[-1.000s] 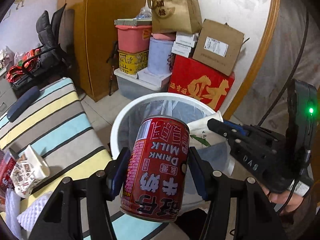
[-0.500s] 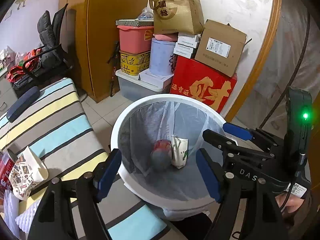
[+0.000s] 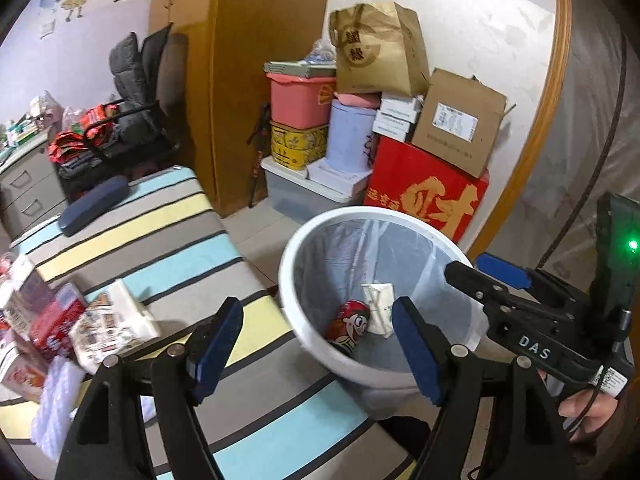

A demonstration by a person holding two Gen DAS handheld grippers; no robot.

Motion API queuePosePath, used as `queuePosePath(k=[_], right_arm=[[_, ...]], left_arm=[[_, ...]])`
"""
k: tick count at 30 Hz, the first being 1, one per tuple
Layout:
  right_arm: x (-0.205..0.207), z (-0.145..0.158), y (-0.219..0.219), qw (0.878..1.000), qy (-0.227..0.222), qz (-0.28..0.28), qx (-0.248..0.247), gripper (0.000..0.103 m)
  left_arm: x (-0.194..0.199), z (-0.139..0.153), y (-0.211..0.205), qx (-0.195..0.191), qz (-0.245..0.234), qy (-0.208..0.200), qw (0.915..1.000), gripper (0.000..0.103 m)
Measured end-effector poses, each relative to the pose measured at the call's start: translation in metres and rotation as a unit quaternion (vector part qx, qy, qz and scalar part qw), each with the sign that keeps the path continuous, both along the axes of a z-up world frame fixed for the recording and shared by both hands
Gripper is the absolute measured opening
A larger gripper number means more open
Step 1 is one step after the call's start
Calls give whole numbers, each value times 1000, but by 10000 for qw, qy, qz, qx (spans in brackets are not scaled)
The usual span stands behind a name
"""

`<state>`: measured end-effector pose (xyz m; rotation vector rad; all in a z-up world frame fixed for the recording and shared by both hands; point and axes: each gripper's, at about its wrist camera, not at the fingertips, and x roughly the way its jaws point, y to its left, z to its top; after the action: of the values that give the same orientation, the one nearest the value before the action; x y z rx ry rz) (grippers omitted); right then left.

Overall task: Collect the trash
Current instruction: 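Move both tools back over the table toward the foam nets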

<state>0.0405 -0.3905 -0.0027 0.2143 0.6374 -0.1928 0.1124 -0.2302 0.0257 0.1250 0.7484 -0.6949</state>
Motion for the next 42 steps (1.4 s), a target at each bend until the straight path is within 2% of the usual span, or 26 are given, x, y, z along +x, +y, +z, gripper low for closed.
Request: queuePosePath(k=[11, 17, 21, 26, 31, 35, 42], right_arm=[[-1, 12, 45, 9986, -304, 431, -12, 57], [7, 11, 72, 9962, -351, 797, 47, 57], [15, 6, 90, 9938, -321, 1060, 97, 63], [24, -2, 114, 9899, -183, 1385, 231, 63], [35, -11, 137, 9869, 65, 1594, 253, 63], [41, -19, 152, 9836, 290, 1728, 434, 64], [46, -37, 169, 9828, 826, 1517, 658, 63]], left_arm=[[-4, 11, 63, -112, 516, -190, 9984, 79], [-1, 11, 111, -199, 930, -222, 9952, 79], [3, 9, 144, -176, 1280, -240, 9913, 80], [7, 5, 187, -300, 1581, -177, 9868, 83], [13, -4, 219, -57, 1836, -192, 9828, 83], [19, -15, 242, -33, 1975, -15, 9803, 83], [40, -31, 268, 23, 2086, 213, 9778, 83]])
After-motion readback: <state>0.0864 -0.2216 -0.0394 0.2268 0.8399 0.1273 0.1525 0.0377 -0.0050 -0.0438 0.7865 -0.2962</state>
